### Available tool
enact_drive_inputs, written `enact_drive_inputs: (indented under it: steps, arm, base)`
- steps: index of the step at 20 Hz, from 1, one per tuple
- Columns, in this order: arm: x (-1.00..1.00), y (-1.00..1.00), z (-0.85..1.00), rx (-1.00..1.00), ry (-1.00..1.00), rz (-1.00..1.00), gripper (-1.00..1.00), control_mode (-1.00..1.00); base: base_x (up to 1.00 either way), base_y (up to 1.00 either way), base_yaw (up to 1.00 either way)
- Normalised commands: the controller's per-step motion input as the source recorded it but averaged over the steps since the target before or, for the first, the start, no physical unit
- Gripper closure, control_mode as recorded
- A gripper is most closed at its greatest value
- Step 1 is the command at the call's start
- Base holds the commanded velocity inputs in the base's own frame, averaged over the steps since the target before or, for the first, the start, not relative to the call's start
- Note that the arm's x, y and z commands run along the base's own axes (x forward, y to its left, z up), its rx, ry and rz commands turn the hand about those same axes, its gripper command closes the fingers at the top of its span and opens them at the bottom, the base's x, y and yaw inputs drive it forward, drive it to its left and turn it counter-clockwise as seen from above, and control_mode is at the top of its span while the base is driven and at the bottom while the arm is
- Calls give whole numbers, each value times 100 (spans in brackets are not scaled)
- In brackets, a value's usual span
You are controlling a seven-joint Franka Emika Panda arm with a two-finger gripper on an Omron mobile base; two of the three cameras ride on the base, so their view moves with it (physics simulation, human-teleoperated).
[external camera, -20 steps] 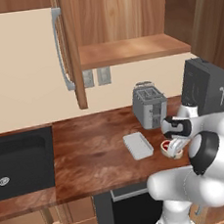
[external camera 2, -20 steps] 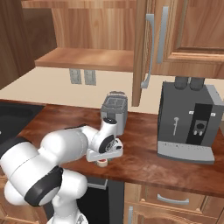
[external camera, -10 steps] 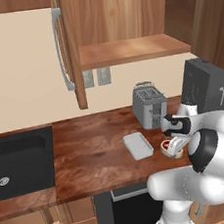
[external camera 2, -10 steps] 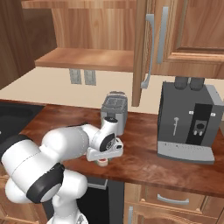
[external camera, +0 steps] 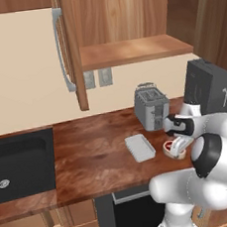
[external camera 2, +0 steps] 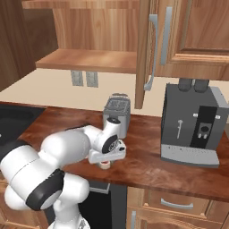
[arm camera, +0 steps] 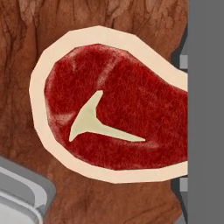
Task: Retrieve the tupperware from the cabinet, then place the raw meat into the tupperware to avoid contamination.
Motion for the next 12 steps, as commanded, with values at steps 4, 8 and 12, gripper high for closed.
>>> enact_drive_inputs:
  steps: [4,8,12]
  arm:
    - [0,2,40,0,0,5,100,-100]
    - [0,2,47,0,0,6,100,-100]
    - [-1,9,41,0,1,9,100,-100]
  base:
    - [0,0,0]
    - [0,0,0]
    - [0,0,0]
